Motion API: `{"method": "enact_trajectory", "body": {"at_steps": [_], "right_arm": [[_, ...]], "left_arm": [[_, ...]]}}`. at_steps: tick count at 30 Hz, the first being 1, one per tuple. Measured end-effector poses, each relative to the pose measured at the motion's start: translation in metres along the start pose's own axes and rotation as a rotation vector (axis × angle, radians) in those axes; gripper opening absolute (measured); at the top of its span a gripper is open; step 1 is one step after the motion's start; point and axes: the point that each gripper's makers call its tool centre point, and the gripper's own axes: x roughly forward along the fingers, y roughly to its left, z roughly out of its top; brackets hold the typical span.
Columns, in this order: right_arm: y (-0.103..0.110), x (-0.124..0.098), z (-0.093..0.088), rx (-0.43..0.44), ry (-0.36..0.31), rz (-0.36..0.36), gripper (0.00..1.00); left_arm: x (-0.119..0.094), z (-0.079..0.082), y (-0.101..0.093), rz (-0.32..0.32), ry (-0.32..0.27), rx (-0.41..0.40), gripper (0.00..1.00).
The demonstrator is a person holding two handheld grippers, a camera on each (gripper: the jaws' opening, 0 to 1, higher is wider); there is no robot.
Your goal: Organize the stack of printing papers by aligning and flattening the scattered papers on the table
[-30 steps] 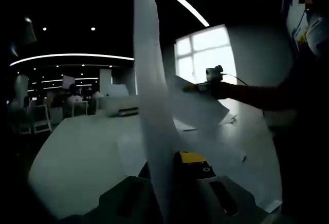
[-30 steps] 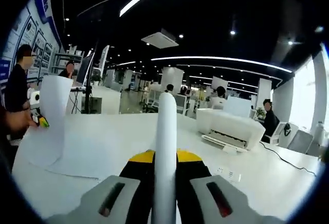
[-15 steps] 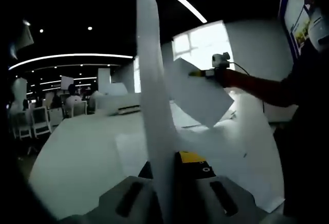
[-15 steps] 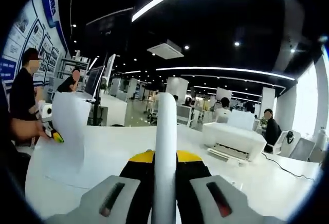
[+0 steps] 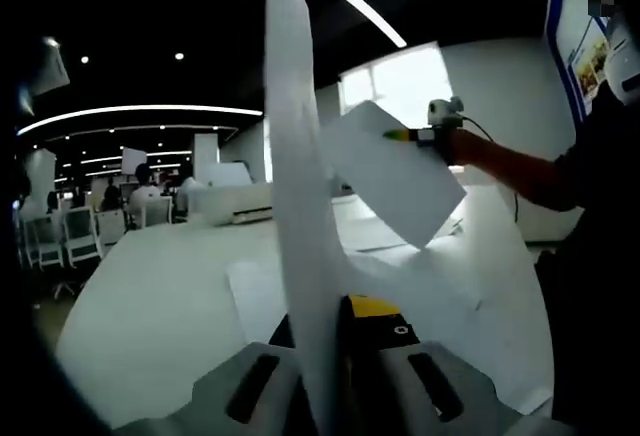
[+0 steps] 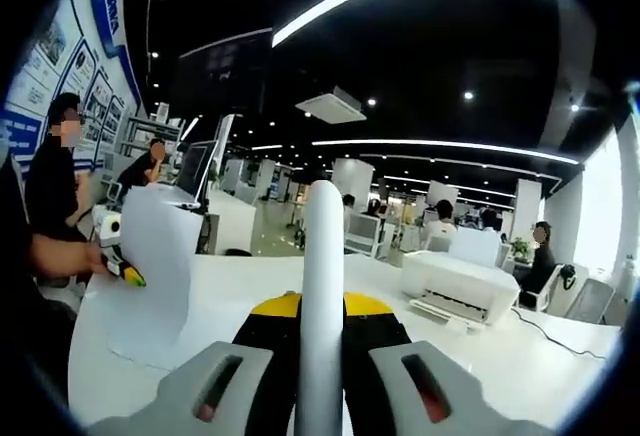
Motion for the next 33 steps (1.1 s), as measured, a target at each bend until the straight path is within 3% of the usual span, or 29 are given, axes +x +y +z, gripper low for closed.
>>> {"method": "enact_trajectory", "body": {"at_steps": [8,17,25,33], "right_arm": [[0.012,-0.008,0.014,0.004,-0.047,0.006,0.08],[0.029,-0.024,0.033,0.011,-0.104,0.023,0.08],[0.041,-0.025,0.039,0.046,-0.128,0.053,0.08],[0.057,-0.024,0.058,0.06,-0.191,0.088,0.08]], "left_arm": [[0.0,0.001,0.005,-0.007,-0.013,-0.025,0.06],[0.002,-0.003,0.002,-0.008,0.012,0.006,0.06],[0.001,-0.003,0.001,-0.015,0.011,0.009,0.06],[0.002,-0.003,-0.002,-0.032,0.012,0.016,0.06]]}}
